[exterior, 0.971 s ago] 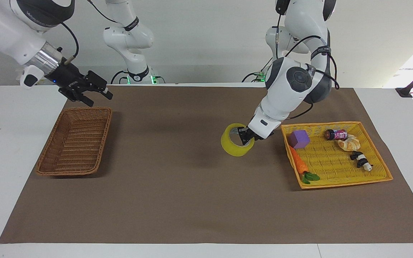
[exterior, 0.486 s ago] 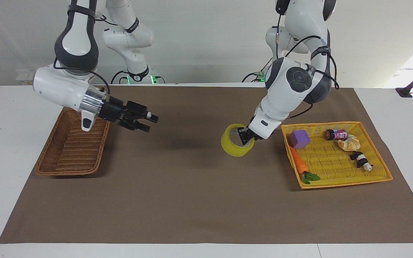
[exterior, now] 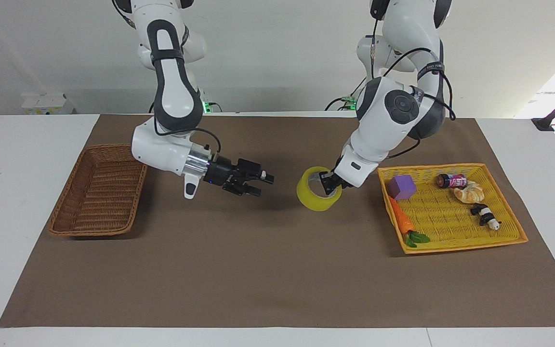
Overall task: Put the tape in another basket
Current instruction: 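Hold the tape with the left gripper while the right gripper grasps it, then carry the tape with the right gripper while the left gripper withdraws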
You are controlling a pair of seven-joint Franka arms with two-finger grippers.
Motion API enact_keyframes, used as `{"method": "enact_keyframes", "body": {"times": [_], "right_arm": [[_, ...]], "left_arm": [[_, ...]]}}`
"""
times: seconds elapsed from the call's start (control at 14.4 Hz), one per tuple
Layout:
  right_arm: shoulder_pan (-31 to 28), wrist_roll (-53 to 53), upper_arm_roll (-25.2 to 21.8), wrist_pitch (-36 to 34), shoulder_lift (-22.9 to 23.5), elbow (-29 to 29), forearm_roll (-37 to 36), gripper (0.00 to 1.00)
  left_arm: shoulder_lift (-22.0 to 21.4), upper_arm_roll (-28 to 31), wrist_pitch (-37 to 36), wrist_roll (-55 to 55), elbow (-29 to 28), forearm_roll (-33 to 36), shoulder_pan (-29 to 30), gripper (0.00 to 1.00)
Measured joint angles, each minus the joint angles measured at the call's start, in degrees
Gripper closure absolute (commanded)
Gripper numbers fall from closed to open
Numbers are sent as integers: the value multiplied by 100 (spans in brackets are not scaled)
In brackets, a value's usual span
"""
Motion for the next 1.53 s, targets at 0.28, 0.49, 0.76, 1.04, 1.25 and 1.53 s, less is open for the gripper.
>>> {"method": "enact_keyframes", "body": {"times": [0.28, 0.49, 0.76, 1.04, 1.25, 1.53], "right_arm": [[508, 77, -1, 442, 28, 108, 782, 0], [742, 213, -1, 770, 29, 158, 815, 0], [853, 217, -2, 882, 40, 168, 817, 15], [852, 217, -13, 888, 48, 170, 817, 87], [849, 217, -17, 891, 55, 174, 818, 100], [850, 216, -17, 891, 58, 174, 817, 100]], "left_arm": [[0, -8, 9, -10, 0, -3, -9, 100], [-1, -9, 9, -13, -20, -4, -9, 100], [-11, -9, 9, -13, -56, -4, -9, 100], [-22, -14, 9, -13, -66, -4, -10, 100], [-24, -14, 8, -15, -73, -12, -10, 100], [-24, -14, 8, -16, -78, -14, -12, 65]]}}
